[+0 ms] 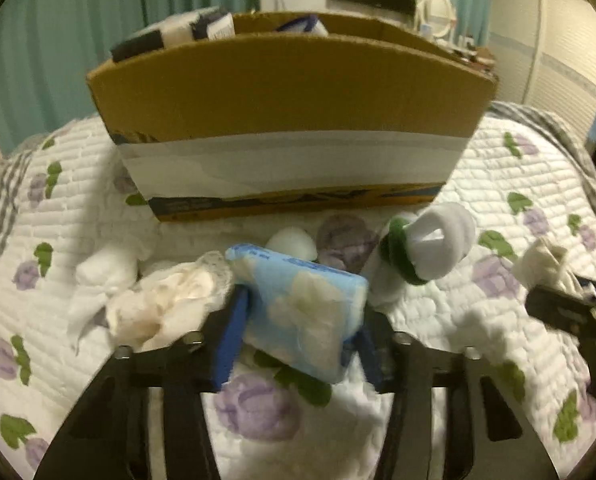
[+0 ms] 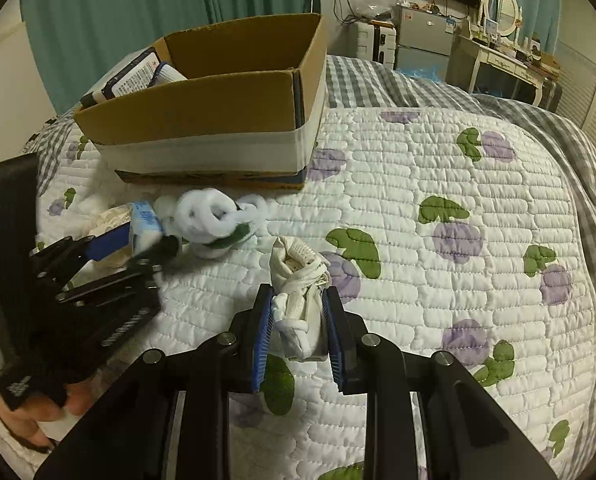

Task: Organize soft objects
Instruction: 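Grasp the rolled white sock with the right tool while the left grasps the blue tissue pack, then carry the rolled sock and blue tissue pack into the box and release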

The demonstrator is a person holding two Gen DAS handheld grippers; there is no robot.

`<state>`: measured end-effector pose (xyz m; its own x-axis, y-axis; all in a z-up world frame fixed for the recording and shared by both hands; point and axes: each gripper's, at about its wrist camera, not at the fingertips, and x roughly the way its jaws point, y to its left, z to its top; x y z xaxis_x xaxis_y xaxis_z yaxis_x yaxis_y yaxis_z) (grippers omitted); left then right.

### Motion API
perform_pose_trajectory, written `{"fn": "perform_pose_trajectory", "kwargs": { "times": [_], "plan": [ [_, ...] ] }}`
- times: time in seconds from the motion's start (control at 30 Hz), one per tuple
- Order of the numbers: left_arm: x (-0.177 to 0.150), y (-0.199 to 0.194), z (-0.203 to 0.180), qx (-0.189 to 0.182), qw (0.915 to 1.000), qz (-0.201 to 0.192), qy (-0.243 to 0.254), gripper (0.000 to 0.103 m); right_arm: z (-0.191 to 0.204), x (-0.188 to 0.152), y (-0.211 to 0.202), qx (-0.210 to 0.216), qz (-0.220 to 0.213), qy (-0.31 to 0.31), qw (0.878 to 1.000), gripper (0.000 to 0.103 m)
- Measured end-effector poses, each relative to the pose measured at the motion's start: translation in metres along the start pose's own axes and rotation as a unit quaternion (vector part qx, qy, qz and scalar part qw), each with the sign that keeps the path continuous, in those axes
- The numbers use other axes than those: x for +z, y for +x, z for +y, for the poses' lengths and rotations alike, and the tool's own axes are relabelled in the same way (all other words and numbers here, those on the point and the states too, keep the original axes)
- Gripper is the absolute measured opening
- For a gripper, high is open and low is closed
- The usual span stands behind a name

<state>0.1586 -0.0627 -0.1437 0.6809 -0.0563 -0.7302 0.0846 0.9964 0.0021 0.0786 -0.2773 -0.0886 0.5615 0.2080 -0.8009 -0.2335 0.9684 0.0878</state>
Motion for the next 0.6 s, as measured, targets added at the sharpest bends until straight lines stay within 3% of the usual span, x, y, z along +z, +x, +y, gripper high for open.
{"fn": "perform_pose_trajectory", "kwargs": {
  "times": [0.13,0.4,0.6],
  "plan": [
    [-0.007,-0.024,0.006,-0.009,0.9998,-0.007,0.017,0.029,0.003,0.000,-0.012,0.005,-0.015,-0.002,1.000,0.025],
    [-0.014,-0.082,0.030,-0.052,0.9983,-0.027,0.007,0.029,0.008,-0.001,-0.048,0.008,-0.055,-0.004,0.998,0.025],
    [-0.006,-0.134,0.022,-0.091,0.9936,-0.059,0.029,0.029,0.013,0.004,-0.082,0.027,-0.087,0.004,0.996,0.025]
  ]
}}
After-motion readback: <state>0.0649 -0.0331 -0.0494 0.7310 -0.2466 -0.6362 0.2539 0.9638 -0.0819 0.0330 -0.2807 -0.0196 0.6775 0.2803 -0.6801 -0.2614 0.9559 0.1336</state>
